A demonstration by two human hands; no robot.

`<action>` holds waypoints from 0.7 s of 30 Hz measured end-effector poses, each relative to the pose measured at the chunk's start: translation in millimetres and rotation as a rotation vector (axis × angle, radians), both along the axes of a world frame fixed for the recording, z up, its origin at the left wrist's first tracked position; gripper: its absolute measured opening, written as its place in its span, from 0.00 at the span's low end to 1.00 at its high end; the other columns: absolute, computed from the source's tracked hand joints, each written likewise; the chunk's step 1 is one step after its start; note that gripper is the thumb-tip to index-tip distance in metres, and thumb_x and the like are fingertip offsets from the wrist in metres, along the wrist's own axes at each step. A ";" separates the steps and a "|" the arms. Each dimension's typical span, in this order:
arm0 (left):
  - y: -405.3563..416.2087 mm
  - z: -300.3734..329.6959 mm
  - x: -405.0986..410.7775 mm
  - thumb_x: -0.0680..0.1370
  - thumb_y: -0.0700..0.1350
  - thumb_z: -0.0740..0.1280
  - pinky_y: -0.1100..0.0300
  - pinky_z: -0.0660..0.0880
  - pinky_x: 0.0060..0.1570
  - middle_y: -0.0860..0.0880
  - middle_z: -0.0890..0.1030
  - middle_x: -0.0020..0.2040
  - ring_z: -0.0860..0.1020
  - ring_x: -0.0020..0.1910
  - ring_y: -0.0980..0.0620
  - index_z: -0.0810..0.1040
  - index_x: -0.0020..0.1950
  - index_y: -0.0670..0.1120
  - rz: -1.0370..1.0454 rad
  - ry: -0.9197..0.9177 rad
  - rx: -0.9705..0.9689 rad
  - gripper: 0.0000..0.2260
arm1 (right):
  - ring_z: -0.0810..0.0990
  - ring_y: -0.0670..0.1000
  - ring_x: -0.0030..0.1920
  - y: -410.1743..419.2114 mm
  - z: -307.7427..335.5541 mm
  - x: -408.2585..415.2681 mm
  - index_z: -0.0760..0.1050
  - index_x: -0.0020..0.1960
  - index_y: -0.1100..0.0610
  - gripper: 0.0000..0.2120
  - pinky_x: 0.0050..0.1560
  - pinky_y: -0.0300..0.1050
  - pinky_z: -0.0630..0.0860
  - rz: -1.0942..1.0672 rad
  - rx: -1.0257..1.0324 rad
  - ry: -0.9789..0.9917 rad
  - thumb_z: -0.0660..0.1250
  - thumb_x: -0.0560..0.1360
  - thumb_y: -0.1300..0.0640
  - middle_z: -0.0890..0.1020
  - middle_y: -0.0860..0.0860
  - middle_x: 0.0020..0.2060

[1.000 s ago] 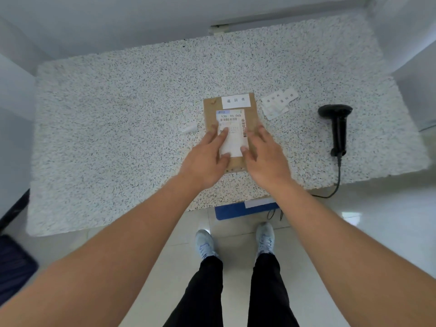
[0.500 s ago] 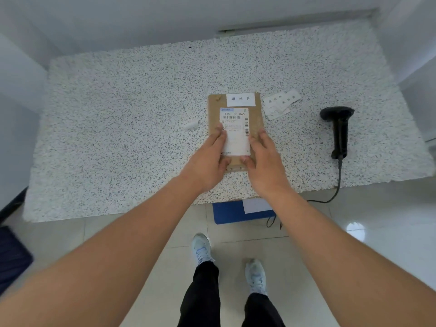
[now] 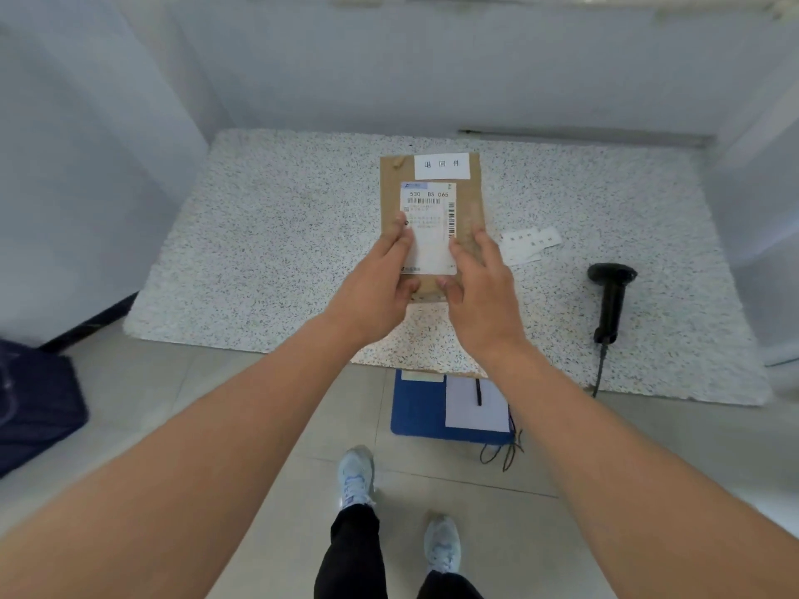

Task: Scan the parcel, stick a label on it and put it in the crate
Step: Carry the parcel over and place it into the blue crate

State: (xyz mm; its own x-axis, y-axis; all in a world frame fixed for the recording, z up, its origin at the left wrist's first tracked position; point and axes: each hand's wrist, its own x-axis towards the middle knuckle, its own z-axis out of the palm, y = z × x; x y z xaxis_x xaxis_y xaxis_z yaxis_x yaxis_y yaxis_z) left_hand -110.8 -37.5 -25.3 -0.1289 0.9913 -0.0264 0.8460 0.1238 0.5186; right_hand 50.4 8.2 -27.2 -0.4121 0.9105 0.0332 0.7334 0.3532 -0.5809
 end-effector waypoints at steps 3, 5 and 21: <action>-18.2 28.5 -6.2 0.83 0.42 0.67 0.59 0.59 0.74 0.51 0.49 0.85 0.57 0.82 0.49 0.55 0.83 0.41 0.056 -0.004 0.026 0.32 | 0.66 0.63 0.75 -9.2 26.2 -9.3 0.68 0.79 0.58 0.25 0.74 0.55 0.66 0.047 0.023 0.019 0.66 0.83 0.60 0.60 0.57 0.81; -32.2 47.3 -13.0 0.82 0.42 0.67 0.56 0.60 0.76 0.51 0.50 0.85 0.57 0.82 0.48 0.55 0.83 0.40 0.095 0.001 0.051 0.32 | 0.66 0.63 0.74 -16.2 43.6 -18.5 0.68 0.79 0.58 0.25 0.73 0.54 0.66 0.083 0.044 0.031 0.66 0.83 0.60 0.60 0.56 0.81; -193.5 134.1 -136.3 0.82 0.40 0.67 0.59 0.57 0.75 0.49 0.51 0.85 0.57 0.82 0.48 0.58 0.82 0.40 0.382 0.016 0.140 0.31 | 0.70 0.65 0.71 -130.3 127.1 -168.7 0.70 0.77 0.57 0.25 0.71 0.54 0.68 0.399 0.136 0.063 0.69 0.81 0.62 0.63 0.58 0.79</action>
State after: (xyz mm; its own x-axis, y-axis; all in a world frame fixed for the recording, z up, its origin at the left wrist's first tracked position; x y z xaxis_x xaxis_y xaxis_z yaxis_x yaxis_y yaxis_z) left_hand -247.1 -231.0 108.8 -0.4878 0.8660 0.1103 0.7609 0.3598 0.5400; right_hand -118.3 -122.0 99.9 -0.7246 0.6657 0.1781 0.4885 0.6785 -0.5486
